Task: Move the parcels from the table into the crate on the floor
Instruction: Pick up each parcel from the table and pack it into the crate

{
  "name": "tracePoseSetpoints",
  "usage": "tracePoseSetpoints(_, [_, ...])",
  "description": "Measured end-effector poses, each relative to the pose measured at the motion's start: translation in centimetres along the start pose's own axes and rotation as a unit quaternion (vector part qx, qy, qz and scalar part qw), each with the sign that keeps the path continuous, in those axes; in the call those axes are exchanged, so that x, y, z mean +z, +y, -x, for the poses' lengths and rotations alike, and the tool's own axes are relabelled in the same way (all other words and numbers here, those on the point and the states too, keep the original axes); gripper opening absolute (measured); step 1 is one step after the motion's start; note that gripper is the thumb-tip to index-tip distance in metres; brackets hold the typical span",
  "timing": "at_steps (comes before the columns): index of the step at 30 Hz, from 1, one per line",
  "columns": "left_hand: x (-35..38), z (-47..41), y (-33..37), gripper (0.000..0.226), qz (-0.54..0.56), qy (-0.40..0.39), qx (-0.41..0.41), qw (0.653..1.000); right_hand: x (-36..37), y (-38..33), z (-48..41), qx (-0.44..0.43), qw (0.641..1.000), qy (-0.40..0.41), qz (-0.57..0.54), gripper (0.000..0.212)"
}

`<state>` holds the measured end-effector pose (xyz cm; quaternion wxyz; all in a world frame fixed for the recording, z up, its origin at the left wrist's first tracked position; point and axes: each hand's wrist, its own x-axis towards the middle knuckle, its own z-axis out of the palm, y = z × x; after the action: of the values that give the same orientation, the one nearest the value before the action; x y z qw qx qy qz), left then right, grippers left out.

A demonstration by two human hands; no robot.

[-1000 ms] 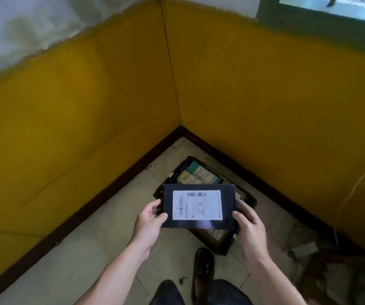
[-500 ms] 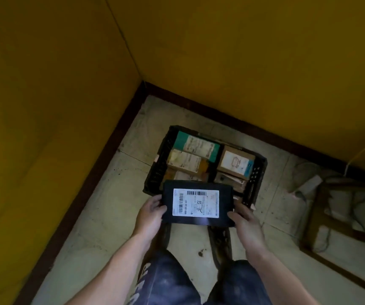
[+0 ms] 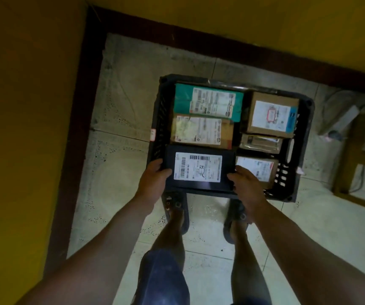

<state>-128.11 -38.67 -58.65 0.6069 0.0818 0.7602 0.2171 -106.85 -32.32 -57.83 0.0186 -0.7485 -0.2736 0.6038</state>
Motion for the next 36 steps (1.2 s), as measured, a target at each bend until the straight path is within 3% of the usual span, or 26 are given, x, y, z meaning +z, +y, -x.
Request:
tracePoseSetpoints(3, [-0.4, -1.9, -0.1, 0.04, -0.021, -0.016, -0.004, 1.0, 1.0, 0.3, -1.3, 0.026, 1.0, -0.01, 0.007, 0.036])
tracePoseSetpoints(8, [-0.8, -3.0, 0.0, 0.036, -0.052, -0.017, 0.003, 0.998, 2.1, 0.2, -2.0, 0.047, 0.999, -0.026, 0.004, 0.035])
tracePoseSetpoints(12, [-0.8, -2.4, 0.0, 0.036, -0.071, -0.018, 0.022, 0.997, 2.0, 0.2, -1.3, 0.034, 0.999, -0.009, 0.012, 0.017])
tracePoseSetpoints(14, [-0.8, -1.7, 0.1, 0.037, -0.076, 0.0, 0.033, 0.997, 1.5, 0.2, -0.7, 0.025, 1.0, -0.002, 0.009, 0.011])
tracePoseSetpoints(19, [0.3, 1.7, 1.2, 0.03, -0.05, 0.065, 0.068, 0.994, -1.4, 0.2, 2.5, -0.007, 1.0, -0.006, -0.007, 0.021])
tracePoseSetpoints(21, [1.7, 4.0, 2.2, 0.023, -0.04, 0.058, 0.069, 0.995, -3.3, 0.1, 4.6, -0.019, 1.0, -0.003, -0.019, 0.019])
tracePoseSetpoints(25, [5.5, 10.4, 4.7, 0.022, -0.032, -0.003, 0.088, 0.996, -9.2, 0.1, 10.0, -0.053, 0.998, 0.007, -0.043, 0.042])
tracePoseSetpoints(36, [22.9, 35.2, 11.2, 0.021, -0.028, -0.117, 0.22, 0.968, -33.1, 5.4, 29.0, -0.208, 0.963, 0.102, -0.137, 0.026])
